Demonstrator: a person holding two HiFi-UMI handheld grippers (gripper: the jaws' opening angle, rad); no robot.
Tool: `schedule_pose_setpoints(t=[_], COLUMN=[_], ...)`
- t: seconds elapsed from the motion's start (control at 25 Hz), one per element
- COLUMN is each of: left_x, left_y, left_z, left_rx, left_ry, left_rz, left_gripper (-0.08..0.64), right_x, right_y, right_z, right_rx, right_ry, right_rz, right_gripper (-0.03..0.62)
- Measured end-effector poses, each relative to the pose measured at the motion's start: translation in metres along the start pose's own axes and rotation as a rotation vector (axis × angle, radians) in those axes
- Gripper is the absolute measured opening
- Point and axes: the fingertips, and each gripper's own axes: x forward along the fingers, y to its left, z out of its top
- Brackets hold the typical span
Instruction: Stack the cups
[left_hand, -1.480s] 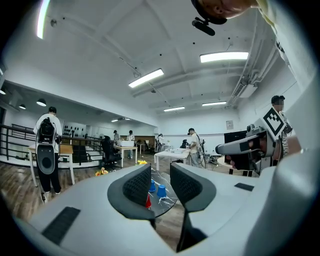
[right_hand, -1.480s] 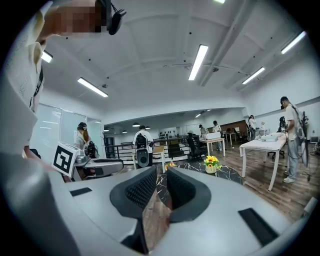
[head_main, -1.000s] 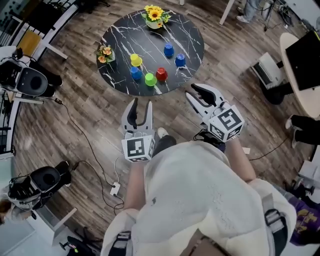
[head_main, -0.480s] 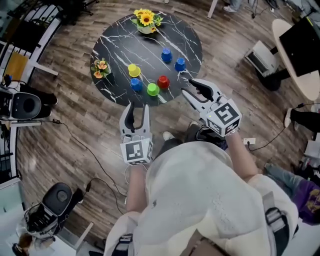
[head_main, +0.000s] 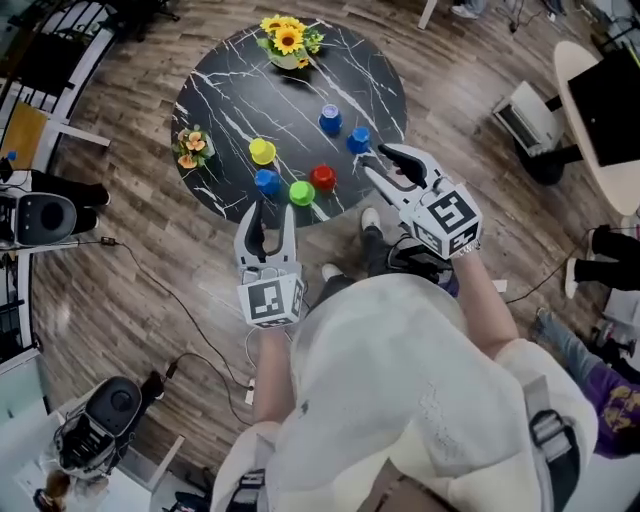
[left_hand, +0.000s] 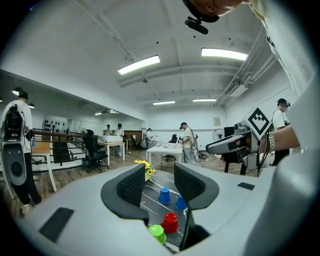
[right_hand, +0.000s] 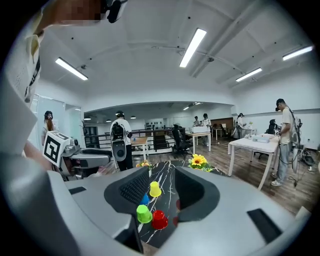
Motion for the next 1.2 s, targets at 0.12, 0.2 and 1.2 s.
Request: schedule_pose_setpoints(t=[0.12,0.2,1.2], left_x=[0.024,0.041,0.138], left_y=[0.003,0.002,0.004], left_z=[0.001,0.002,-0.050], left_rx=[-0.002,0.001,-0.037], left_ry=[0.011,0.014,0.140], left_rz=[0.041,0.060,0.110], left_gripper=[0.179,0.179,0.179], right_x=[0.021,0.033,0.150], right_y=[-0.030,-0.049,-0.158], right_z=[0.004,0.005,-0.137], right_rx=[-0.011,-0.018,0.028], right_ry=[0.009,0.012,0.341], right_rz=[0.032,0.049,0.130], right_gripper=[0.176,0.176,0.191])
